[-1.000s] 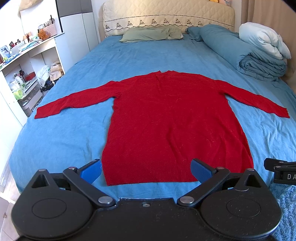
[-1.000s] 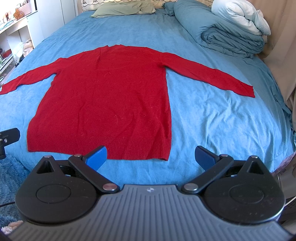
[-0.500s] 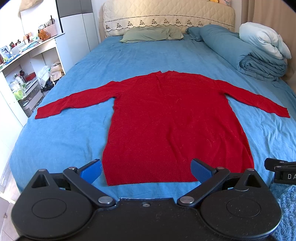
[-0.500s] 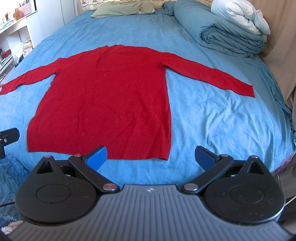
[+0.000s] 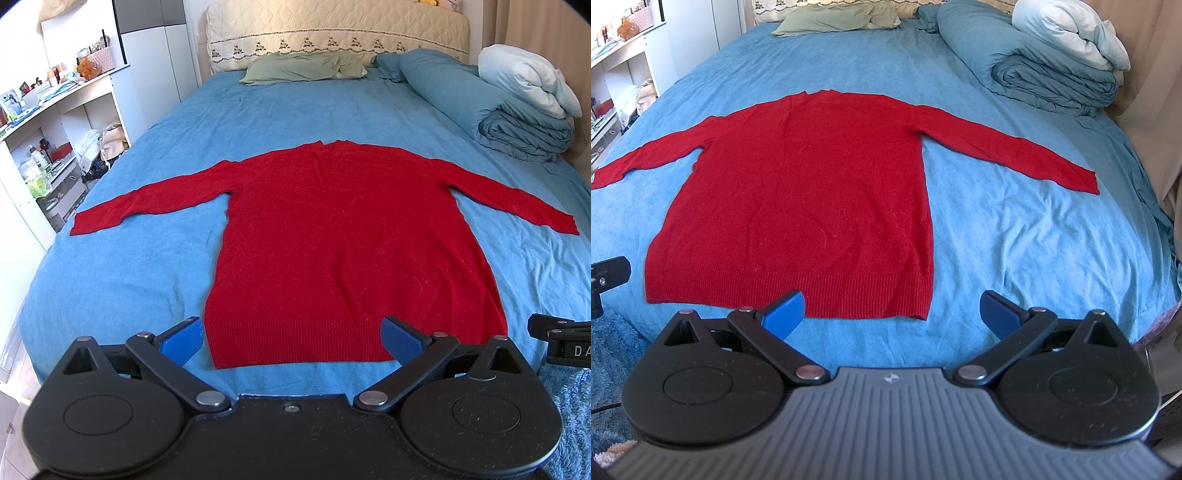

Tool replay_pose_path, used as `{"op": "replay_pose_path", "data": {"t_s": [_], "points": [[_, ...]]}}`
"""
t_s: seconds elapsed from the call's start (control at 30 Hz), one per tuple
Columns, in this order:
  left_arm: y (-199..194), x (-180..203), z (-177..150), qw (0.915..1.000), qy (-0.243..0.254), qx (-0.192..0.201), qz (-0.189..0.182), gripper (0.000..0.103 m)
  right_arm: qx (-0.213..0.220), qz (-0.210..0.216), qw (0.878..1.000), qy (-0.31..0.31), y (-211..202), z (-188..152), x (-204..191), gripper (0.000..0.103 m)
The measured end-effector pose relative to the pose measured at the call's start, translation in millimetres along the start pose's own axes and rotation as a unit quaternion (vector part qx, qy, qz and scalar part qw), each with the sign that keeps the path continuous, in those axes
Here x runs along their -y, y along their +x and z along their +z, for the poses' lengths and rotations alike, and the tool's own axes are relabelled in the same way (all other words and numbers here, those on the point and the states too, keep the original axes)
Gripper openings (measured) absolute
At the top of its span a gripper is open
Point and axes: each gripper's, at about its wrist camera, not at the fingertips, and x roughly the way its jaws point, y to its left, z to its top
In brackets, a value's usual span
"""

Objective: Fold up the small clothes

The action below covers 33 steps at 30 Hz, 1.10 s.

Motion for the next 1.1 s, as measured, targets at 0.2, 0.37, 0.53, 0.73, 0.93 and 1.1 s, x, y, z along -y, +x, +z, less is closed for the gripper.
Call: {"op": "replay_pose_path", "data": {"t_s": [0.2,0.37,0.53,0.73,0.93,1.1], "points": [[0.0,0.0,0.1,1.0000,0.000,0.000,0.000,0.103,0.001,0.000,1.000,-0.001,-0.2,0.3,-0.1,0.103],[0.1,0.2,0.1,1.0000,0.000,0.000,0.000,0.103,0.001,0.000,1.000,-0.001,-0.8,0.9,-0.6,0.103],[-0.4,-2.0,0.0,1.0000,-0.002,0.000,0.002,0.103,0.002,0.003,1.000,-0.001,-2.0,2.2,-2.3,0.103],[-1.0,0.4,1.1,1.0000,-0.003,-0.001,0.003,0.103,0.012,0.002,1.000,-0.003,-3.1,5.9,-2.2,0.103],[9.0,3.4,35.2,0.9996,-0.002,0.029,-0.006,0.103,0.034,-0.005,0.999,0.010,6.1,29.5,13.3,0.103],[38.3,7.0,89.3,0.9974,0.003,0.071,0.010,0.103,0.075,-0.025,0.995,0.053,29.0,75.9,57.5,0.103]]}}
